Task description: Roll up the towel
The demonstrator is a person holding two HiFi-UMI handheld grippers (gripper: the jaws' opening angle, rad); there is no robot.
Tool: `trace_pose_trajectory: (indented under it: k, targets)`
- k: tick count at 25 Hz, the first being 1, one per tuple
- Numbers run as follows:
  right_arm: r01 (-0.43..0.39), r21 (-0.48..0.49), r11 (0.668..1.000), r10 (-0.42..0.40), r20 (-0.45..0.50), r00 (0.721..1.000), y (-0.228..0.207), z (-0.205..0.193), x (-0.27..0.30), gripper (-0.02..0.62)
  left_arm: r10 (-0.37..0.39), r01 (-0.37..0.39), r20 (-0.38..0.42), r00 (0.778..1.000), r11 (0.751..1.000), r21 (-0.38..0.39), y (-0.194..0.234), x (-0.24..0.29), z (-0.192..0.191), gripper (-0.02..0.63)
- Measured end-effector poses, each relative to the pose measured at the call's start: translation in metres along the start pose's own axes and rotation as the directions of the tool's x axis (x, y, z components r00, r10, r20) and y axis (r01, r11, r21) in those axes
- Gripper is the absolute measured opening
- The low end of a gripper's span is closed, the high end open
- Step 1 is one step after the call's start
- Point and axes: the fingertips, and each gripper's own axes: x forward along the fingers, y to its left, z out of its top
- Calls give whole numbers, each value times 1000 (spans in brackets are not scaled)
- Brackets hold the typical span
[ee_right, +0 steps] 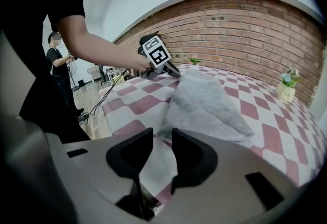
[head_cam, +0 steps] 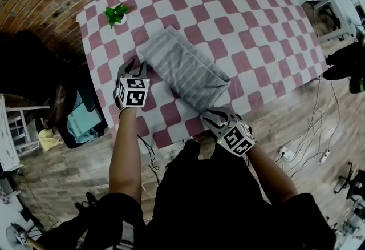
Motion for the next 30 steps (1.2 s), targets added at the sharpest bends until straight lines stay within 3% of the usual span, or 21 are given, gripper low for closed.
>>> trace_pose_trajectory:
  k: [7, 11, 15, 17, 19, 23, 26, 28, 30]
  targets:
    - [32, -81, 996, -26, 68, 997, -42, -1, -47, 150, -18, 20, 84, 996, 1000, -15, -28, -88, -7, 218]
    - [-29, -152, 988, 42, 85, 995, -62, -1, -51, 151, -76, 89, 138, 987, 993, -84, -89, -121, 1, 233]
    - [-109, -330, 938, 124, 23, 992, -74, -5, -41, 167, -140, 152, 135, 981, 984, -88, -159, -129, 14, 238]
    - [-150, -451, 880, 160, -18, 987, -80, -9, -35, 179, -171, 178, 109, 979, 982, -58, -192, -129, 18, 240]
    - [-189, -573, 797, 190, -60, 980, -84, -13, -30, 193, -201, 204, 84, 976, 979, -29, -220, -130, 23, 239]
    - [-249, -780, 574, 227, -141, 964, -92, -22, -20, 206, -241, 239, 13, 970, 968, 79, -267, -126, 23, 238]
    - [-274, -865, 421, 234, -188, 954, -99, -31, -14, 204, -256, 260, -48, 966, 956, 135, -290, -117, 20, 229]
    - [-295, -880, 372, 236, -217, 947, -105, -35, -9, 202, -258, 267, -80, 963, 954, 139, -297, -108, 18, 226]
    - [-315, -880, 356, 245, -237, 940, -110, -37, -4, 202, -246, 262, -112, 963, 953, 152, -297, -99, 17, 221]
